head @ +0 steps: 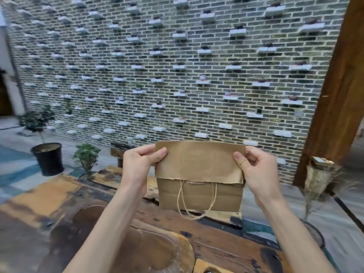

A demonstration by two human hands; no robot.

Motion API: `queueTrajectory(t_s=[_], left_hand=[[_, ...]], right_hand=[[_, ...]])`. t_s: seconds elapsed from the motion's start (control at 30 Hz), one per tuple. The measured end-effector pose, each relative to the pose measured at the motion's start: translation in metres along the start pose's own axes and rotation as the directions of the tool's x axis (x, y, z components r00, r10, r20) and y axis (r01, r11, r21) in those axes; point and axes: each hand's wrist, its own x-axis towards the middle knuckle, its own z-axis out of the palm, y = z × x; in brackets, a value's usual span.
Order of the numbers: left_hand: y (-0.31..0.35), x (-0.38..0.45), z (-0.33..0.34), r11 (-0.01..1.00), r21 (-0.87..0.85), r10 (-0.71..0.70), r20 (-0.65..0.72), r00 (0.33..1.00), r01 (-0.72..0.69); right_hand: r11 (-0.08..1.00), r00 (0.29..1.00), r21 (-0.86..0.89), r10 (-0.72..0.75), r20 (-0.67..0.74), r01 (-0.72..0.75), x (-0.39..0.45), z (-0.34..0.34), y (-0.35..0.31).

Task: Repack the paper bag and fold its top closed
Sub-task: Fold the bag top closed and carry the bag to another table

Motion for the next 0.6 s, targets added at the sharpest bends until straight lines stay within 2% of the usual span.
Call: queueTrajectory(t_s=[0.23,0.37,0.6], left_hand=[[0.035,-0.039,-0.102,0.996,0.087,0.026,-0.234,0.972,-0.006],[0.06,-0.058,-0.147,0.991,0.104,0.116,-0.331,0.937,-0.086],[0.076,-0.052,-0.248,0.973,0.203,0.187,-0.433,0.882,-0.106]], right_hand=[[0.974,0.97,0.223,-0.022,0.241,-0.033,-0.013,0.093,-0.022],[0.936,0.947,0.342,-0.035,0.32,-0.081,-0.022,0.148,-0.039],[0.872,0.924,0.449,0.012,0.382,-0.197,-0.039,0.249,-0.061]])
